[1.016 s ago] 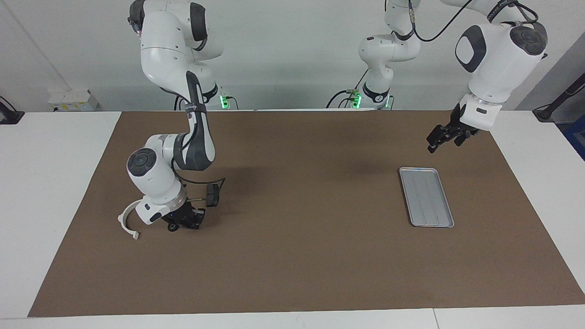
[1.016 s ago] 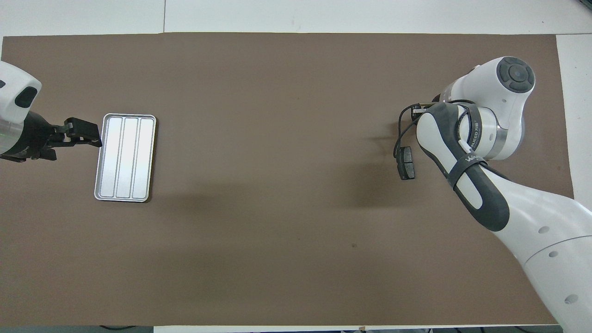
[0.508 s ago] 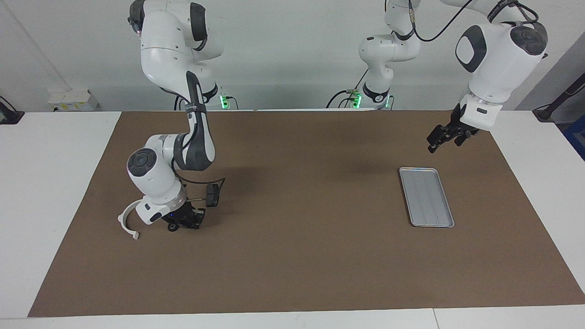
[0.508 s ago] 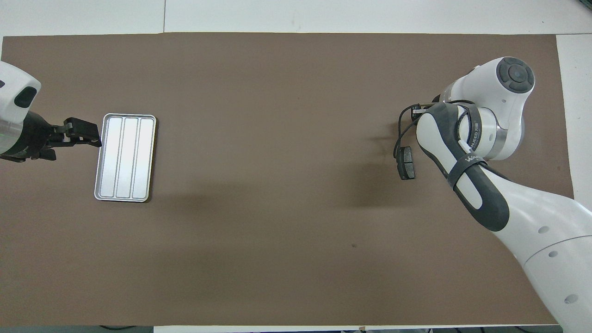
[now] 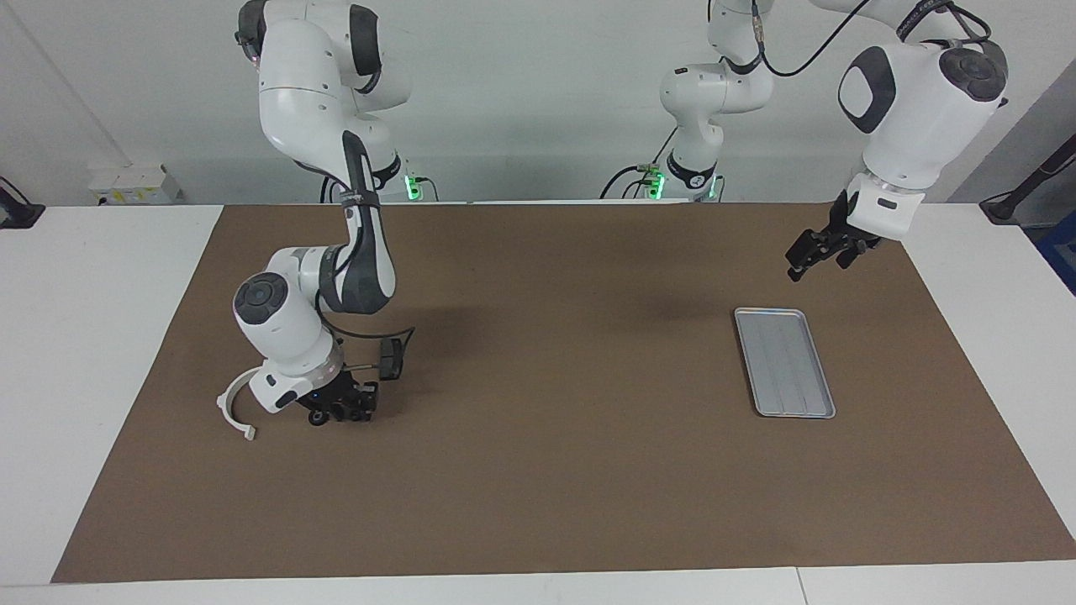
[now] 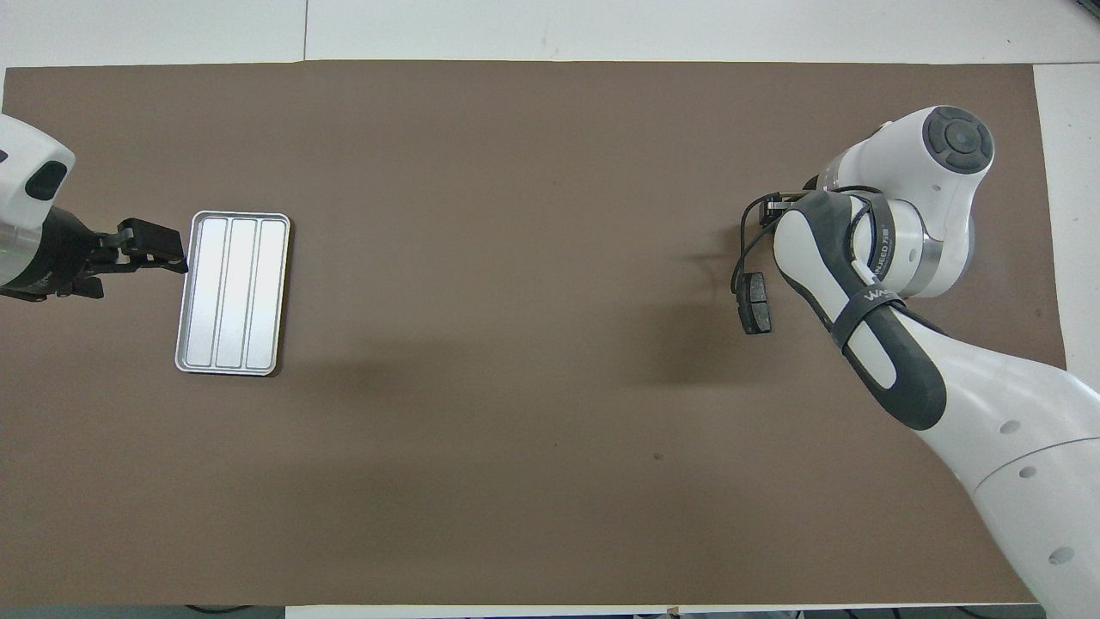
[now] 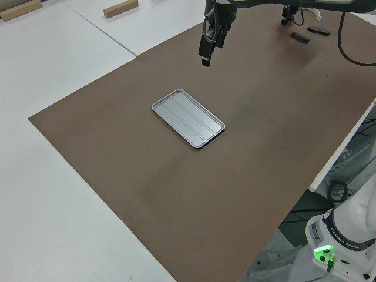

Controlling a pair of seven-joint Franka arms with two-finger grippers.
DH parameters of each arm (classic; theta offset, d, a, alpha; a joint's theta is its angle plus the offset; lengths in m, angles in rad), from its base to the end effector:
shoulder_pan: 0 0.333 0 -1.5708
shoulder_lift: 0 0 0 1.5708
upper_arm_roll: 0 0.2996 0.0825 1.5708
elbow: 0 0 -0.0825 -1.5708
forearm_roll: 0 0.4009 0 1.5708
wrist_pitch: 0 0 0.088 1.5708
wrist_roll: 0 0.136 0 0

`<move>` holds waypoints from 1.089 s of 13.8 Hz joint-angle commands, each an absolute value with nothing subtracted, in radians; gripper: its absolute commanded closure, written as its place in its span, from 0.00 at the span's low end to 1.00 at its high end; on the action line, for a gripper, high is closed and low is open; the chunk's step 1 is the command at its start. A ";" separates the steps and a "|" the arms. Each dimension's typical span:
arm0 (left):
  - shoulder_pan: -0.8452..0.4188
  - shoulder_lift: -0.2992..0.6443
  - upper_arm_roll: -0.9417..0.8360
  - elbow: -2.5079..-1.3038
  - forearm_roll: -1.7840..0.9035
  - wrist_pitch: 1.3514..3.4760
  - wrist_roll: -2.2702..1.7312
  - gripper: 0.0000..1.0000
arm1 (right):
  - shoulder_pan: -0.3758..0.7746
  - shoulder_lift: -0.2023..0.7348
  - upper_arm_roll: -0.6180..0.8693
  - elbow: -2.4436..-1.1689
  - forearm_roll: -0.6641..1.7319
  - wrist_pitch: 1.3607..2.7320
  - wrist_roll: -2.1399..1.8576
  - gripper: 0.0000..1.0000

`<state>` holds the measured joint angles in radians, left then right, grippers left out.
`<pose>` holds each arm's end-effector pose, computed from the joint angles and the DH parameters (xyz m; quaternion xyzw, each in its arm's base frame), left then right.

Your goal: Place bearing gear from tray to pile

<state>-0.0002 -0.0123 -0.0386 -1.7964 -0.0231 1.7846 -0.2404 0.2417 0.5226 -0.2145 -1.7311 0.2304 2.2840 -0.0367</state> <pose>0.5756 -0.0251 0.4934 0.9946 0.1031 -0.0013 0.0110 0.6769 0.0374 0.2363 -0.9987 0.0265 -0.0236 0.0357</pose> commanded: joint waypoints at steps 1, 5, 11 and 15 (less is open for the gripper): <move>-0.008 -0.017 -0.026 -1.801 -0.041 1.795 -0.230 0.00 | 0.230 0.511 -0.203 -1.752 0.213 2.313 -0.064 0.38; -0.008 -0.017 -0.026 -1.801 -0.041 1.795 -0.227 0.00 | 0.230 0.509 -0.196 -1.723 0.213 2.289 -0.058 0.33; -0.005 -0.021 -0.026 -1.809 -0.041 1.787 -0.219 0.00 | 0.233 0.468 -0.193 -1.583 0.212 2.071 -0.008 0.16; -0.002 -0.021 -0.026 -1.807 -0.040 1.787 -0.219 0.00 | 0.221 0.391 -0.193 -1.551 0.184 1.968 -0.011 0.00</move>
